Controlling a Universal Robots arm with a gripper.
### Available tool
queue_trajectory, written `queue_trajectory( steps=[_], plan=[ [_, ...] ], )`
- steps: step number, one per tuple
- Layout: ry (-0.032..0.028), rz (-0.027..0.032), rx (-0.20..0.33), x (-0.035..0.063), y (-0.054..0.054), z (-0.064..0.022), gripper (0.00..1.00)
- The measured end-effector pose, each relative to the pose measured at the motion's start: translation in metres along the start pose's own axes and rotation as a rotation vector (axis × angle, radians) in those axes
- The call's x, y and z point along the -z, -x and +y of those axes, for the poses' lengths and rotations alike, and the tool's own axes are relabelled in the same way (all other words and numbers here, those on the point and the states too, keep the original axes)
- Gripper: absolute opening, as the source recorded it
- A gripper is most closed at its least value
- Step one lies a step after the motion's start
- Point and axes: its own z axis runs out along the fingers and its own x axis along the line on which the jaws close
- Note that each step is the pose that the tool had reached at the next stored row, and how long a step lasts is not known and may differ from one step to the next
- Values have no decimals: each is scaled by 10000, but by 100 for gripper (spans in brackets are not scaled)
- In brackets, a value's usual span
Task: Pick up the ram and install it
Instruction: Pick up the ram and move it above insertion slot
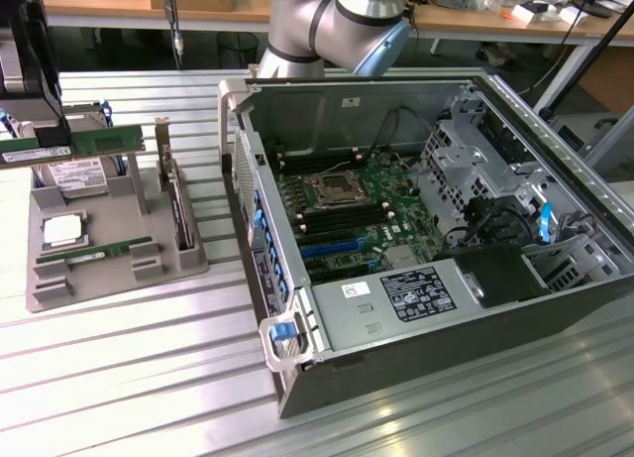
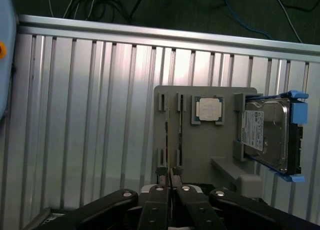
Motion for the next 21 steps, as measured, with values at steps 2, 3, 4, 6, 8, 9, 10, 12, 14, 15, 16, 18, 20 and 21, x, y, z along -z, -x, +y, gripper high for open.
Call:
queue_trajectory(
  steps=[2,3,4,6,8,9,10,12,14,15,16,18,20,21],
  plan=[
    [-1,0,0,1,-2,-23,12],
    [-1,0,0,1,-3,-32,12],
    [-1,1,0,2,-4,-40,12],
    [0,1,0,3,-6,-63,12],
    [0,1,0,3,-7,-77,12],
    [0,2,0,5,-9,-93,12],
    [1,2,0,5,-10,-108,12],
    [0,1,0,5,-11,-123,12],
    [0,3,0,7,-14,-155,12],
    [0,4,0,8,-15,-165,12],
    [0,4,0,8,-17,-179,12],
    [0,7,-1,9,-19,-202,12],
    [0,9,-1,10,-21,-226,12],
    [1,12,-1,11,-22,-239,12]
  ],
)
